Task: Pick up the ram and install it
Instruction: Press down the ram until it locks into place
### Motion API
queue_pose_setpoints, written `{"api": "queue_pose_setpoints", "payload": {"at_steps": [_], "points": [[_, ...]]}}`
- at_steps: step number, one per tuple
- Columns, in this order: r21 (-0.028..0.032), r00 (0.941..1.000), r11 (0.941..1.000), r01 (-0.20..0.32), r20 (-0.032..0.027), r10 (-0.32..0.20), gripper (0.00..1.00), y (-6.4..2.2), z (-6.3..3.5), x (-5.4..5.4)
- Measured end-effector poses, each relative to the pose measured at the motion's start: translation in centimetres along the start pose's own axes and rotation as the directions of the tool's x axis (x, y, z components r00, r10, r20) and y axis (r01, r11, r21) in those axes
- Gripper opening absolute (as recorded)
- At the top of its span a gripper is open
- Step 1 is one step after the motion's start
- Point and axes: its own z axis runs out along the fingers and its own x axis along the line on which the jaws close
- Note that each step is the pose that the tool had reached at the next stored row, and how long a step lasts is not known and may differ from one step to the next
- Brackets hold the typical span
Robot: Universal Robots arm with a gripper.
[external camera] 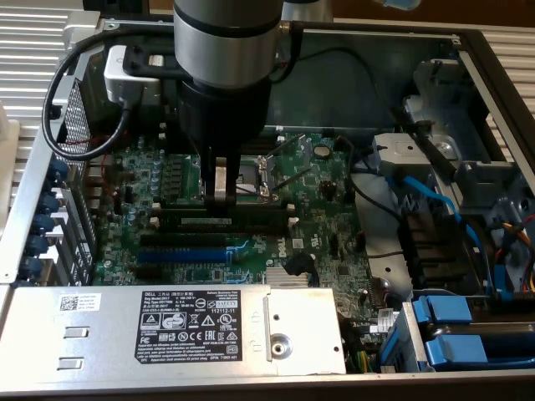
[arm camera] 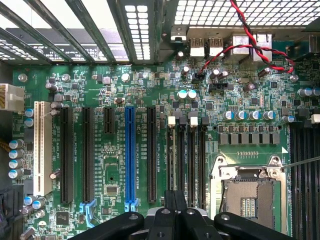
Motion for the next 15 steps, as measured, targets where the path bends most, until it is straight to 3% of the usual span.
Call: {"api": "queue_pose_setpoints", "payload": {"at_steps": [15], "points": [[0.0001, 1.0000, 1.0000, 0.000, -0.0025, 0.000, 0.11, 0.00, 0.01, 0.10]]}}
